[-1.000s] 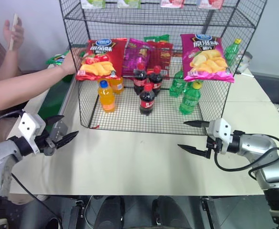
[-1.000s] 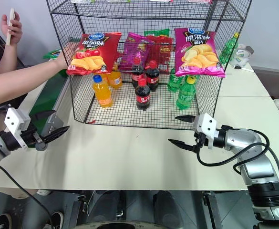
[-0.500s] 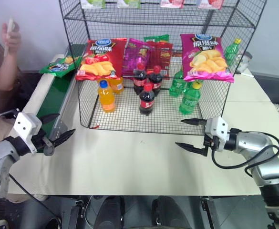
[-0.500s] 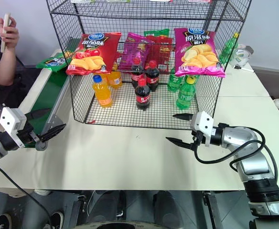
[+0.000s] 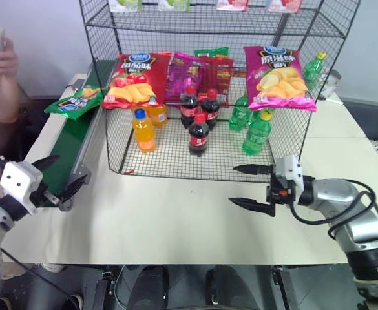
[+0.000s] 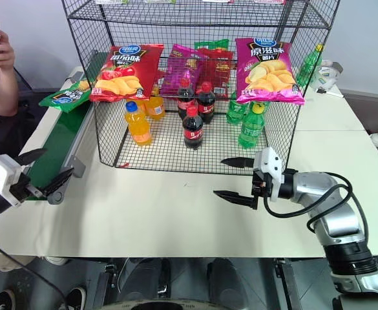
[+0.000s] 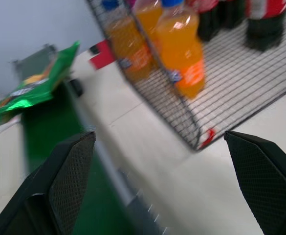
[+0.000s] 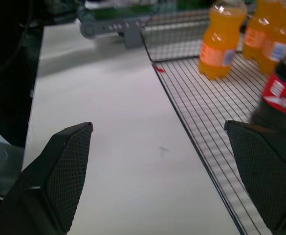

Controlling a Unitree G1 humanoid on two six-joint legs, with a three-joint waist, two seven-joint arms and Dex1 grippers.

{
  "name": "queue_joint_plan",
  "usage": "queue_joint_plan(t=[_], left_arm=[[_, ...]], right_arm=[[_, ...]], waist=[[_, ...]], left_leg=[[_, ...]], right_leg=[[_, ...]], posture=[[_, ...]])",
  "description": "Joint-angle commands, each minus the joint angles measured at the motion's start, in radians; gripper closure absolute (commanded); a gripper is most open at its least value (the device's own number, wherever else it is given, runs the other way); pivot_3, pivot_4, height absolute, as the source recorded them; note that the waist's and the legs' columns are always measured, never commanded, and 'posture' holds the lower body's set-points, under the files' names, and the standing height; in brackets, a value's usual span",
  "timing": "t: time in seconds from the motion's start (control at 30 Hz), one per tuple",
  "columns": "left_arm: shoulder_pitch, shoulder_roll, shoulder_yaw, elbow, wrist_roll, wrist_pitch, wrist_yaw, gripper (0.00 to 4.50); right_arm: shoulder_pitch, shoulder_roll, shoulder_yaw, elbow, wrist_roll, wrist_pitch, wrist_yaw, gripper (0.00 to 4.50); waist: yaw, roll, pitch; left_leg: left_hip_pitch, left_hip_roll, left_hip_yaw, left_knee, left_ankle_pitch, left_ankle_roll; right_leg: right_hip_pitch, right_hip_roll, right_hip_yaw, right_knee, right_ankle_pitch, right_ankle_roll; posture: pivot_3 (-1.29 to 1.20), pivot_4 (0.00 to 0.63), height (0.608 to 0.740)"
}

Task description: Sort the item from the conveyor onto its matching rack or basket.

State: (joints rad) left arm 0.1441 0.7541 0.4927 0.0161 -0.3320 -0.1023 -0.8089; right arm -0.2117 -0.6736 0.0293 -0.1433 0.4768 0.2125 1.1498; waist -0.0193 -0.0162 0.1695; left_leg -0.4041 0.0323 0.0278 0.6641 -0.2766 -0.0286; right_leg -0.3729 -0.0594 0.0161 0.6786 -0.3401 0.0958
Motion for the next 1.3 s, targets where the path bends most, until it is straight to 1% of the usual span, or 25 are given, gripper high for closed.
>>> queue_joint_plan(t=[0.03,0.13,0.27,0.4,0.43,0.53,0.63,0.7,0.77,0.9,1.3], left_arm=[[0.063,0.016,0.096,-0.039,0.102,-0.124,0.067,0.0],[0.143,0.051,0.134,-0.026,0.243,-0.262,0.109,0.0],[0.174,0.069,0.181,0.0,0.321,-0.325,0.186,0.0],[0.25,0.104,0.21,0.054,0.477,-0.434,0.261,0.0],[0.262,0.108,0.212,0.061,0.498,-0.447,0.278,0.0],[0.283,0.115,0.215,0.088,0.521,-0.474,0.314,0.0],[0.289,0.12,0.208,0.115,0.534,-0.487,0.343,0.0],[0.286,0.13,0.197,0.133,0.537,-0.498,0.353,0.0],[0.281,0.144,0.188,0.157,0.541,-0.508,0.361,0.0],[0.267,0.167,0.176,0.2,0.558,-0.519,0.388,0.0],[0.176,0.218,0.079,0.317,0.55,-0.558,0.395,0.0]], right_arm=[[-0.036,0.043,0.035,-0.038,-0.019,-0.015,-0.02,0.01],[-0.067,0.084,0.07,-0.009,-0.058,-0.054,-0.024,0.01],[-0.099,0.11,0.082,0.031,-0.069,-0.062,-0.019,0.01],[-0.133,0.125,0.099,0.074,-0.082,-0.084,0.009,0.01],[-0.14,0.128,0.102,0.084,-0.086,-0.091,0.014,0.01],[-0.159,0.136,0.111,0.109,-0.086,-0.101,0.037,0.01],[-0.155,0.114,0.137,0.082,-0.04,-0.043,0.125,0.01],[-0.15,0.096,0.16,0.067,-0.052,-0.048,0.167,0.01],[-0.159,0.101,0.17,0.067,-0.076,-0.084,0.17,0.01],[-0.178,0.116,0.165,0.081,-0.086,-0.097,0.157,0.01],[-0.167,0.13,0.166,0.093,-0.116,-0.121,0.117,0.01]], waist=[[0.0,0.0,0.0],[-0.001,0.0,0.0],[0.007,-0.001,0.0],[0.0,-0.003,-0.001],[-0.002,-0.003,-0.001],[-0.003,-0.003,-0.001],[-0.002,-0.003,-0.001],[0.001,-0.003,-0.001],[0.0,-0.003,-0.002],[-0.001,-0.003,-0.002],[-0.002,-0.003,-0.002]], left_leg=[[0.0,0.0,0.0,0.0,0.0,0.0],[0.0,0.0,0.0,0.0,0.0,0.0],[0.0,-0.001,0.0,-0.001,0.0,0.0],[0.0,-0.001,0.0,-0.001,0.0,0.0],[0.0,-0.001,0.001,-0.001,0.0,0.0],[0.0,0.0,0.001,-0.002,0.0,0.0],[0.0,0.0,0.001,-0.002,0.0,0.0],[0.0,0.0,0.0,-0.002,0.0,0.0],[0.0,0.0,0.0,-0.002,0.0,0.0],[0.0,0.0,0.0,-0.002,0.0,0.0],[0.0,0.0,0.0,-0.002,0.0,0.0]], right_leg=[[0.0,0.0,0.0,0.0,0.0,0.0],[0.0,0.0,0.0,0.0,0.0,0.0],[0.0,-0.001,0.0,0.0,0.0,0.0],[0.0,-0.002,-0.001,-0.001,0.0,0.0],[0.0,-0.002,0.0,-0.001,0.0,0.0],[-0.001,-0.001,0.0,-0.001,0.0,0.0],[-0.001,-0.001,0.0,-0.001,0.0,0.0],[-0.001,-0.002,-0.001,-0.001,0.0,0.0],[-0.001,-0.002,-0.001,-0.001,0.0,0.0],[-0.001,-0.002,-0.001,-0.001,0.0,0.0],[-0.001,-0.002,-0.001,-0.001,0.0,-0.001]], posture=[[0.0,0.15,0.739],[0.0,0.15,0.739],[0.0,0.15,0.739],[0.0,0.15,0.739],[0.0,0.15,0.739],[0.0,0.15,0.739],[0.0,0.15,0.739],[0.0,0.15,0.739],[0.0,0.15,0.739],[0.0,0.15,0.739],[0.0,0.15,0.739]])
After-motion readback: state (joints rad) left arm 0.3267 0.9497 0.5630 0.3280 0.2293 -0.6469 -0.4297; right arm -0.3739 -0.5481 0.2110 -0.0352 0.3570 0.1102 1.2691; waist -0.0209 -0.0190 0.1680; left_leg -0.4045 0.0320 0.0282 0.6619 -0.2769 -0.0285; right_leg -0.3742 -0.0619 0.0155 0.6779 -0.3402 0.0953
